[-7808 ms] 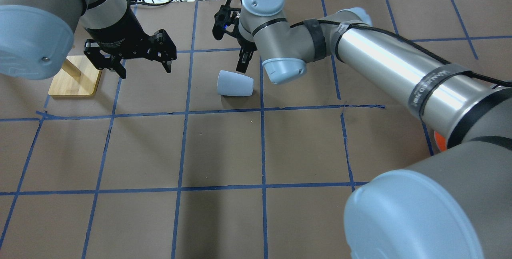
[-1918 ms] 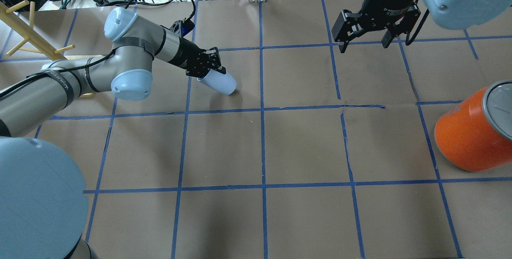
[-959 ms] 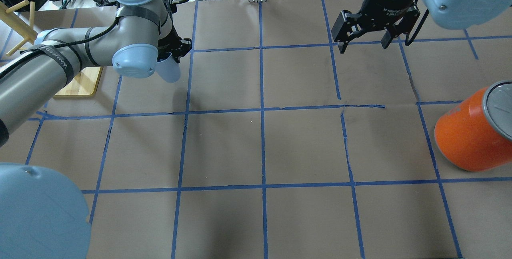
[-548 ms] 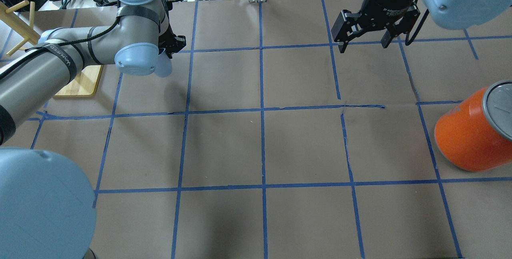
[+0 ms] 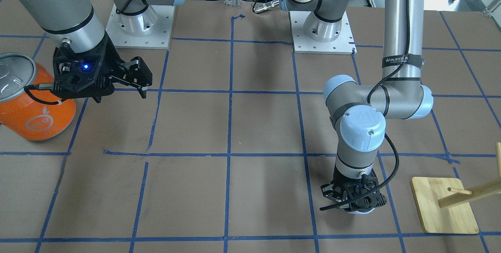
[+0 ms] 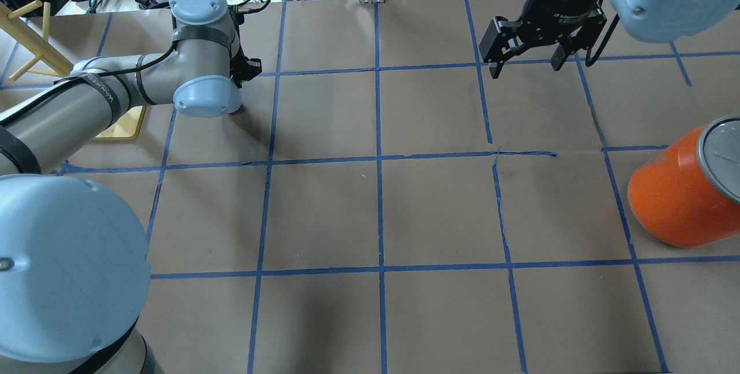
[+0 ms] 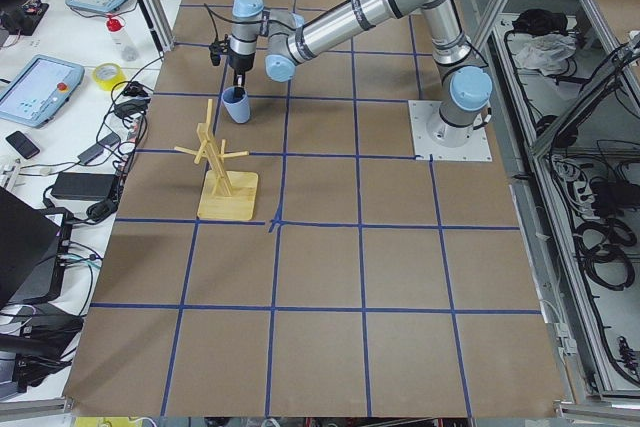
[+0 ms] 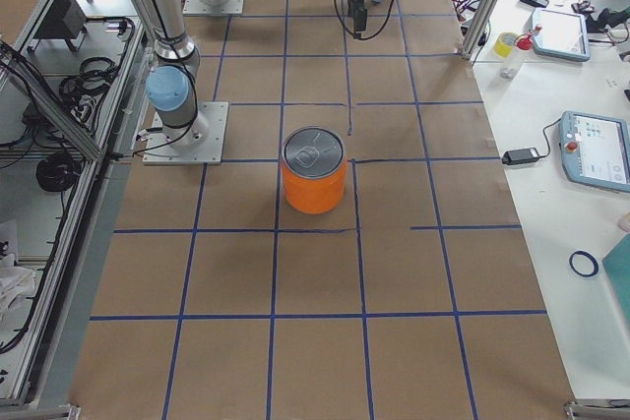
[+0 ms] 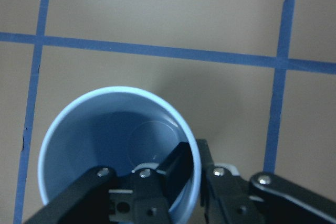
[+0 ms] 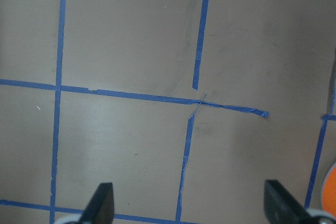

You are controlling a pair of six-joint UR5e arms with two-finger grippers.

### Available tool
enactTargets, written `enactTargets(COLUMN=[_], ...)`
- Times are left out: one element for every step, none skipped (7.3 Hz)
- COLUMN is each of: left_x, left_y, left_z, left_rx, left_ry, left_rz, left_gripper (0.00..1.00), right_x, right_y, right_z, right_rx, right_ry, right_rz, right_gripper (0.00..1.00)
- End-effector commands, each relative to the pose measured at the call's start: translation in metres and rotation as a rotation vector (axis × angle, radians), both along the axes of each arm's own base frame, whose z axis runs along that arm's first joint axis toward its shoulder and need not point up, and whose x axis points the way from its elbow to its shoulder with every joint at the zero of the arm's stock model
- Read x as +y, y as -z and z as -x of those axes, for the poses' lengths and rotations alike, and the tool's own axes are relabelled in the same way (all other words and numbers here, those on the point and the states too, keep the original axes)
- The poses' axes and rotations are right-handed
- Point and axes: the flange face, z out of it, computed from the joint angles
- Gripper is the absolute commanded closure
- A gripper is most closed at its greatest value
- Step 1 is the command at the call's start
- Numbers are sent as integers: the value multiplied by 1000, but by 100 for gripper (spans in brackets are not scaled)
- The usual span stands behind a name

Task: Flip cup
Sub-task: 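Lift the cup with the left gripper and rotate it upright, then lower the upright cup onto the table and open the left gripper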

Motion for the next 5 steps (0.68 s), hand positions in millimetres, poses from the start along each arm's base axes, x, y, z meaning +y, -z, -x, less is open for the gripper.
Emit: enactTargets(left_x=[-1, -1, -1, -1, -2], left_y=[0, 1, 2, 0, -7], left_z=[0, -1, -1, -1, 0], left_rx=[6, 4, 5, 4, 5], left_ry=[-1, 0, 0, 1, 3], left_rz=[3, 5, 2, 4, 16], left_gripper=[78, 9, 3, 0, 0], right_x=[0, 0, 0, 0, 0], right_y=[0, 1, 1, 2, 1], right_z=[0, 0, 0, 0, 0], right_rx=[0, 0, 0, 0, 0], right_ry=[0, 0, 0, 0, 0], right_rz=[-1, -2, -2, -5, -4], right_gripper=[0, 0, 0, 0, 0])
